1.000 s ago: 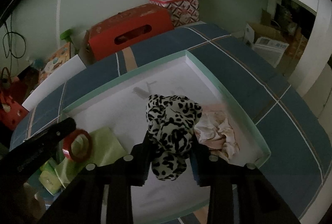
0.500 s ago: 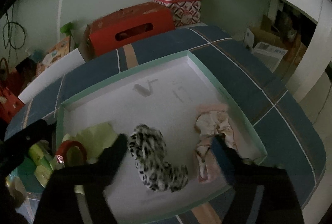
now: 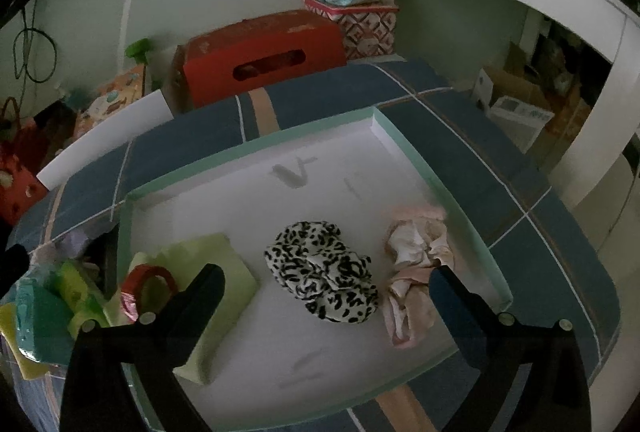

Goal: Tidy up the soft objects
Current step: 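Move both open tools back from the tray toward the pile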

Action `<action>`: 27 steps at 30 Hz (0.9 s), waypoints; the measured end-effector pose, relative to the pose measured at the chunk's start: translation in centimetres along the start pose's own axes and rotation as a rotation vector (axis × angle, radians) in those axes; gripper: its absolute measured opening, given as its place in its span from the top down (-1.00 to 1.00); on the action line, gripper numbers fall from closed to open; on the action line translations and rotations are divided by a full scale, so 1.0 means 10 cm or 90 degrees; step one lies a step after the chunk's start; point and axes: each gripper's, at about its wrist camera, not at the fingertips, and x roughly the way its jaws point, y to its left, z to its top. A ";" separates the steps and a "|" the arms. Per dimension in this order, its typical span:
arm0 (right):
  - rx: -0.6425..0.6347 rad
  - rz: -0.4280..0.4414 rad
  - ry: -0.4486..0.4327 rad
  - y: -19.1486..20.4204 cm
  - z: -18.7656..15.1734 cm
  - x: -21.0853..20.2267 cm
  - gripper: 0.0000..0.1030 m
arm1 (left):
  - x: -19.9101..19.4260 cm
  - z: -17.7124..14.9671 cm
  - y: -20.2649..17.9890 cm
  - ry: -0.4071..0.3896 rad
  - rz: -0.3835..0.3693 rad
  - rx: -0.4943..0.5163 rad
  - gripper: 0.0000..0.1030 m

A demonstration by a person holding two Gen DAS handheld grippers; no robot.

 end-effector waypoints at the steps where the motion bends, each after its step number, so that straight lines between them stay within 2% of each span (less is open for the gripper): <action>1: -0.001 0.004 -0.006 0.02 0.00 -0.03 -1.00 | -0.04 0.00 0.07 -0.005 0.005 -0.008 -0.68; 6: -0.018 0.047 -0.024 0.23 0.00 -0.16 -1.00 | -0.24 0.01 0.51 -0.035 0.048 -0.066 -0.68; 15: -0.077 0.151 -0.015 0.84 -0.14 -0.31 -1.00 | -0.51 -0.10 1.33 -0.069 0.143 -0.167 -0.68; 22: -0.127 0.212 0.001 1.34 -0.32 -0.42 -1.00 | -0.56 -0.26 1.74 -0.066 0.162 -0.224 -0.68; 27: -0.160 0.236 0.008 1.61 -0.46 -0.49 -1.00 | -0.52 -0.36 1.85 -0.058 0.135 -0.251 -0.68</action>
